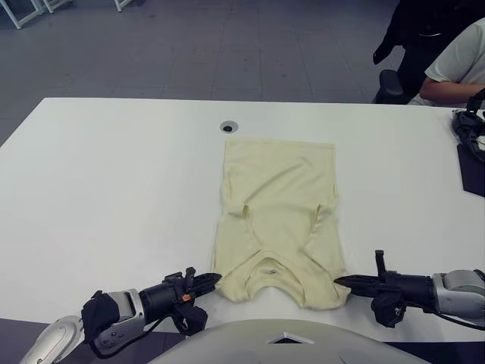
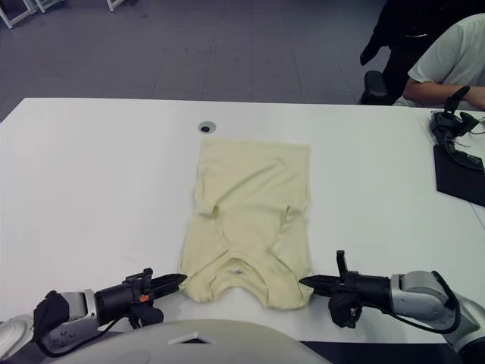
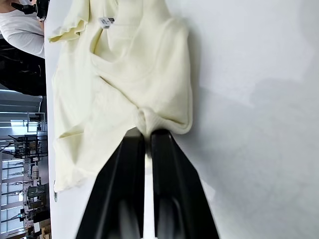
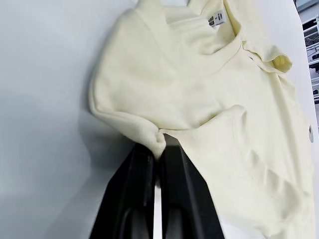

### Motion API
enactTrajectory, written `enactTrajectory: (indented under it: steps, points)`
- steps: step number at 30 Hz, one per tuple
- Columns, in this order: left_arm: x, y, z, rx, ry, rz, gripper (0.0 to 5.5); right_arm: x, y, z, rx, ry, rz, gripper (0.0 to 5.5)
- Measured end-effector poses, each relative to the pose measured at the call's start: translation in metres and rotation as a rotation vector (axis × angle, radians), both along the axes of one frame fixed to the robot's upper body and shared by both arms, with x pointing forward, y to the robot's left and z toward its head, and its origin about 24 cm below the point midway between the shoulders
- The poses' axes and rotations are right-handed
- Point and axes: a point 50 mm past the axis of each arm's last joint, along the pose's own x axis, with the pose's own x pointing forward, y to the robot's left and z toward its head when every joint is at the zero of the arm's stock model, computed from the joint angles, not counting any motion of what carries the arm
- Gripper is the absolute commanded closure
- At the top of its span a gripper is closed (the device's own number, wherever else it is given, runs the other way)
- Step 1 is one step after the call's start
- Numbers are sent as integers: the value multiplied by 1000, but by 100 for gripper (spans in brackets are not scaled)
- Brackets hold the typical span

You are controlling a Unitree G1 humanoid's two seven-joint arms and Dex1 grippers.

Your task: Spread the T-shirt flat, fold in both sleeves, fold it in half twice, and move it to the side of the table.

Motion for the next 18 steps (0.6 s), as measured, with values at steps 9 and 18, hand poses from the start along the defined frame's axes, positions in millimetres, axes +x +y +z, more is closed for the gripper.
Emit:
enactTrajectory:
  steps: [9, 18]
  points:
    - [-15, 15, 30, -167, 422, 261, 550, 8, -5, 39, 302, 535, -243, 550]
    - [-39, 37, 103, -270, 682, 240, 550, 6, -1, 94, 537, 670, -168, 550]
